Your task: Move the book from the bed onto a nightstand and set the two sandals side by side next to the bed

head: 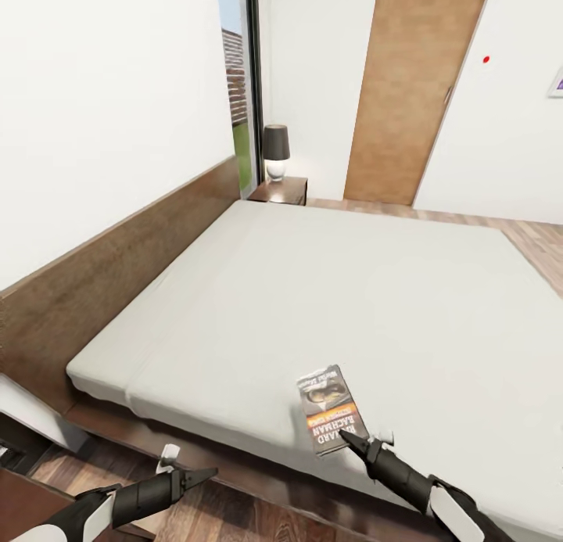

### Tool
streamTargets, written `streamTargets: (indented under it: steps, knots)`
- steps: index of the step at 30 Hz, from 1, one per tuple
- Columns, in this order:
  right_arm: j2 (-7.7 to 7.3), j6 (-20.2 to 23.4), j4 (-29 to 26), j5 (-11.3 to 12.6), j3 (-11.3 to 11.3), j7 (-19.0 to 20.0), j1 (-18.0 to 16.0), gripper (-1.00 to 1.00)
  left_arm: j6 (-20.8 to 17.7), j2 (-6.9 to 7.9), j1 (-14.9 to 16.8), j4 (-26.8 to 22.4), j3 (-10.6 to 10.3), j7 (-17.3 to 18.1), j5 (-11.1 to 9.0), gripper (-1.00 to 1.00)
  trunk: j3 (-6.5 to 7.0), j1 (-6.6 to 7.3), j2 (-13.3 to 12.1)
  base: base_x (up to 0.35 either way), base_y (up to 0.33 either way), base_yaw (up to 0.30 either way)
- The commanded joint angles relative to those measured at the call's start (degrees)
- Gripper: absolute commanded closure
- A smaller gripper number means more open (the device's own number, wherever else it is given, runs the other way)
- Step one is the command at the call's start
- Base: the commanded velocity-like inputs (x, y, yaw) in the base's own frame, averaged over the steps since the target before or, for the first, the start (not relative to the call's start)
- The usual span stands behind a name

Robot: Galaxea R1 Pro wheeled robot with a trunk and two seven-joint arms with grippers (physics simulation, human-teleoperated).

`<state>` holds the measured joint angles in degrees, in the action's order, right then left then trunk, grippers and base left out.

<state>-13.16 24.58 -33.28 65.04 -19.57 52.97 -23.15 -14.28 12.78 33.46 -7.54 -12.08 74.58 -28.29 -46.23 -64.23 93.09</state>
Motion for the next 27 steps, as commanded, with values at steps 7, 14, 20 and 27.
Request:
streamTargets:
  steps: [7,14,20,27]
  knots:
    - [-1.99,0.89,3.51,-10.26,-0.20,6.79,-0.08,1.00,-0.57,0.08,0.03,-0.02,-0.49,-0.04,-0.54,-1.00,1.22,1.55,-2.80,0.000,0.000,0.000]
    - [-2.09,0.62,6.91,-12.86,-0.20,15.04,-0.07,1.00,-0.57,0.08,0.03,-0.02,-0.50,-0.05,-0.54,-1.00,2.48,3.09,-5.61,0.000,0.000,0.000]
    - [-2.11,0.56,7.72,-16.87,-0.16,15.74,-0.07,1.00,-0.57,0.05,0.01,-0.02,-0.56,-0.07,-0.51,-1.00,3.56,4.40,-8.01,0.000,0.000,0.000]
    - [-2.13,0.39,7.94,-17.05,-0.16,15.69,-0.07,1.00,-0.57,-0.16,-0.02,-0.02,-0.57,-0.89,-0.46,-1.00,4.81,5.94,-10.82,0.000,0.000,0.000]
